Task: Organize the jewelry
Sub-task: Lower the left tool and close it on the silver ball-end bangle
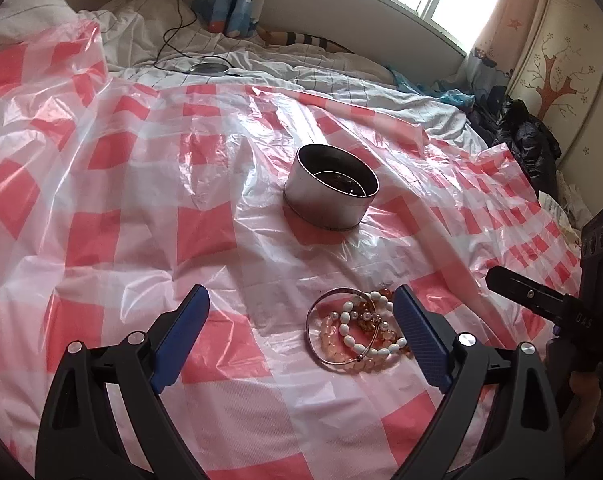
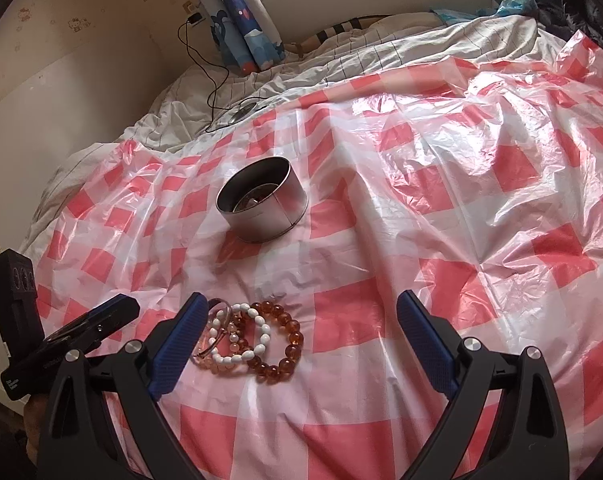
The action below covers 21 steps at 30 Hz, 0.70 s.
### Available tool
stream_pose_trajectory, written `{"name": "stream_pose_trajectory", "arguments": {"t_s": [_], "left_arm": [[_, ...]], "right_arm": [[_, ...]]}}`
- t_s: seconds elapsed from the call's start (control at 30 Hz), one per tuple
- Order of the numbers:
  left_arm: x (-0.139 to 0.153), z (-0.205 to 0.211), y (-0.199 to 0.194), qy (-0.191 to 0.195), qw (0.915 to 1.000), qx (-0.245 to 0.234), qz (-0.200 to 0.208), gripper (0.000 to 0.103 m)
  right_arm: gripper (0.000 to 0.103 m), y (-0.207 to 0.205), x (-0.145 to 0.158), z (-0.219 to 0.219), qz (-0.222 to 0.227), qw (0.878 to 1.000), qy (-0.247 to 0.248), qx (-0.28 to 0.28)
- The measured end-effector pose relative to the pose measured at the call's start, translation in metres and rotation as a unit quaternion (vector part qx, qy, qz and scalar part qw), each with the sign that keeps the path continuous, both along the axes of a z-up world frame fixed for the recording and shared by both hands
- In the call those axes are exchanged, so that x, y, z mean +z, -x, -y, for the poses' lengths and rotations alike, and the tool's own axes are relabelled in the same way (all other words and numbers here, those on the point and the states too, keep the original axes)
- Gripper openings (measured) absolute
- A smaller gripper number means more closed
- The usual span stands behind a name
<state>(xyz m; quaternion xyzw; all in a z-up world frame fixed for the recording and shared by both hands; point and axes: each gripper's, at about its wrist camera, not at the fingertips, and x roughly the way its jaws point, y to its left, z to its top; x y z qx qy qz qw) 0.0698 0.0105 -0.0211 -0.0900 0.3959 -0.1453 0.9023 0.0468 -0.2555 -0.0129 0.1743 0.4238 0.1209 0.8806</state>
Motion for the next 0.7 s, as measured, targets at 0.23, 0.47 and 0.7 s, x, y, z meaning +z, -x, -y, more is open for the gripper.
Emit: {"name": "stream_pose_trajectory", "arguments": {"t_s": [0.23, 0.47, 0.7], "left_arm": [[-0.011, 0.034, -0.015, -0.071, 0.9961, -0.052, 0.006, 0.089], [-0.023, 0.064, -0.014, -0.197, 0.9765, -0.081, 0.032, 0.089], [-0.033, 0.063, -0.021, -0.262, 0.9630, -0.059, 0.025, 0.089]], "right_arm": [[0.091, -0.003, 0.001, 0.004, 0.000, 1.000, -0.019, 0.006], [0.092, -0.004, 0.002, 0.013, 0.000, 0.999, -0.050, 0.003], [0.093, -0.005, 0.001, 0.021, -0.006, 0.996, -0.084, -0.002]]}}
